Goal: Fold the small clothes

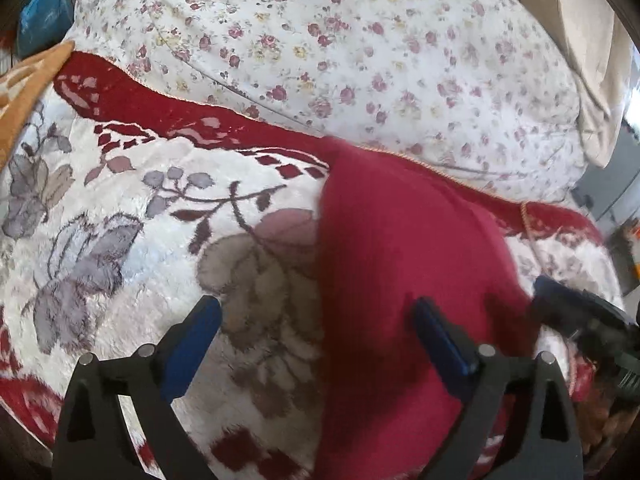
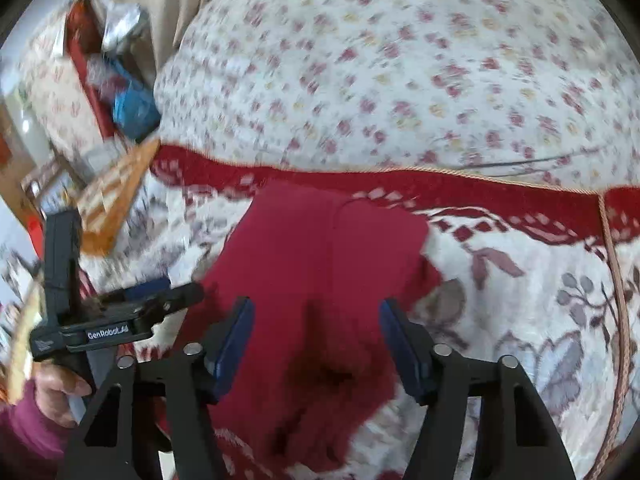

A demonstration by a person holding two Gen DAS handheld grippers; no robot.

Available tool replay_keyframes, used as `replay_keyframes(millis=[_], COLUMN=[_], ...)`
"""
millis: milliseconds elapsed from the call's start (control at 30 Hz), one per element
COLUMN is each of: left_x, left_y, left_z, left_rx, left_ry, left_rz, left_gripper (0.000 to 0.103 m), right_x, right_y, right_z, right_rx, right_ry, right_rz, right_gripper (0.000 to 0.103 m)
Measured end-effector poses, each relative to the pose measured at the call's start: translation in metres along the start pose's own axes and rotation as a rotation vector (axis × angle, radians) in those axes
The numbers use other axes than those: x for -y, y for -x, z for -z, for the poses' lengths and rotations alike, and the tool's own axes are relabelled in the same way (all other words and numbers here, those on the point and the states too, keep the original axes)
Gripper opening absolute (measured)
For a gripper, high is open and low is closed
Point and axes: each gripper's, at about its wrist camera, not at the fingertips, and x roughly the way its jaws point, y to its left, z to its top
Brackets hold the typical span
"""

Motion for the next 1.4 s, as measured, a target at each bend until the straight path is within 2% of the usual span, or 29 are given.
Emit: replay_keyframes(millis=[133,300,467,600,900,1100,1400], left_x=[0.01,0.029,0.037,0.04,0.042,0.043,0.039], left_y=[-0.005,-0.001,0.003,0.005,0.009,0.011,0.012], left_z=[0.0,0.003,0.001,-0.001,-0.002,-0.002,-0.002], left_rx=[0.011,0.065,0.103,0.125,0.141,0.15,0.148], left_ry=[-0.064,-0.17,-0.186,-0.2,-0.23,-0.237,-0.221], left_rz=[-0.015,-0.057,-0.051,-0.084,-0.116,-0.122,-0.115], left_gripper=[0.096,0.096,0.096,0.096,0.096,0.096,0.096], right_x=[-0.002,0.007,-0.002,-0.007,-0.003,0.0,0.01], right_y=[-0.031,-0.014,0.017,0.025,-0.008,-0.016,-0.026], right_z=[0.034,0.039,0.029,0.02,0.009,0.013,0.02], right_rx=[-0.1,-0.103,-0.039,0.009,-0.002,-0.022,-0.06], right_ry=[0.077,0.017,0.037,0.01,-0.098,-0.118,-0.136], right_rz=[0.154,0.115,0.164,0.164,0.199,0.203,0.199], right_gripper=[0.064,0.067,0.068,0.073,0.073,0.074,0.08])
